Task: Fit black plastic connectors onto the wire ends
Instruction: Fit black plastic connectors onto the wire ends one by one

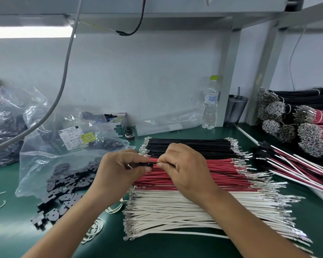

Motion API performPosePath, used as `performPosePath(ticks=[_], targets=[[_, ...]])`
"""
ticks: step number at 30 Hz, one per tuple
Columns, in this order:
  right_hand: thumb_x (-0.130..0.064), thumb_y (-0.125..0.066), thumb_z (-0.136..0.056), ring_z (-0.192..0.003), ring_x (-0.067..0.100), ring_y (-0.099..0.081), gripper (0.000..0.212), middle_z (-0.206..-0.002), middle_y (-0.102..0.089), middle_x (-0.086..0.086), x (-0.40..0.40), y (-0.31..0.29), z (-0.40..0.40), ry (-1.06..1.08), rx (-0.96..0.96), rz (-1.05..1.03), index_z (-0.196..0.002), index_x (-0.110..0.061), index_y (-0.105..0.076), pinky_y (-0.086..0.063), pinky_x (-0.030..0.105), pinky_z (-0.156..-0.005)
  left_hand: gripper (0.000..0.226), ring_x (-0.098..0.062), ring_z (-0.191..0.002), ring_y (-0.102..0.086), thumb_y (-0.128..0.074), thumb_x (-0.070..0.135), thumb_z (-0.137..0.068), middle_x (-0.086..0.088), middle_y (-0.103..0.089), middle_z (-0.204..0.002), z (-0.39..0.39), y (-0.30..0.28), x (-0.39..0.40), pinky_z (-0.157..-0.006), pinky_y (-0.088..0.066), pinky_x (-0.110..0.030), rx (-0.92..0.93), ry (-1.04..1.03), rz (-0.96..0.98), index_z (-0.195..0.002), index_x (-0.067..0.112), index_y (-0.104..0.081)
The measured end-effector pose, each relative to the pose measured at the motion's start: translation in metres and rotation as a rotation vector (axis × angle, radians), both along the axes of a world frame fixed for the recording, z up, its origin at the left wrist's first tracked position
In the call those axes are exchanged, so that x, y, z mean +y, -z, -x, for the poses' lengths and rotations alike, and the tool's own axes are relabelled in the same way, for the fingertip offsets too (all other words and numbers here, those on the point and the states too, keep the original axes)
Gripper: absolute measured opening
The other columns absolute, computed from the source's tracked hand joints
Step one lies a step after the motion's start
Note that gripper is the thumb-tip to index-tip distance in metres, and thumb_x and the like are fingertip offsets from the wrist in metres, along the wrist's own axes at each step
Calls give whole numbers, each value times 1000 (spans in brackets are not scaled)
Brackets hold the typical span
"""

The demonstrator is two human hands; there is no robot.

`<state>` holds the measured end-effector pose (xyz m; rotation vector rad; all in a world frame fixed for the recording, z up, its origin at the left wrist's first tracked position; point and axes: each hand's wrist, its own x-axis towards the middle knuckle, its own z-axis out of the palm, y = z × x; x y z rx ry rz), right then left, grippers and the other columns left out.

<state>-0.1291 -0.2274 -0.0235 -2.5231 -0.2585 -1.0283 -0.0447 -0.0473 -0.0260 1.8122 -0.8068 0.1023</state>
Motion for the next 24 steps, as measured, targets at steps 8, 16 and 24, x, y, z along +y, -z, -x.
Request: performPosePath(ticks=[8, 16, 24], targets=[[-35, -72, -91, -80, 6, -50, 11, -82, -58, -15, -7, -2, 0, 140, -132, 129, -87, -24, -75, -38, 22, -64, 25, -10, -71, -70, -86, 15, -80, 8, -77, -80, -3, 2, -5, -66, -56, -19, 30, -53, 16, -88, 39, -81], [-24, -62, -98, -99, 16, -56, 21, -108, -67, -9, 5, 19, -21, 76, 128, 285, -117, -25, -70, -52, 35, -79, 18, -11, -69, -71, -83, 12, -84, -2, -78, -78, -15, 6, 0, -63, -53, -16, 223, -169, 238, -97, 25, -80], [-20, -64, -96, -88, 13, -53, 15, -91, -59, -10, 9, 17, -23, 152, 171, 275, -103, -27, -76, -49, 30, -68, 15, -13, -67, -71, -84, 11, -83, -5, -79, -77, -17, 5, 2, -59, -54, -17, 291, -173, 302, -94, 22, -81]])
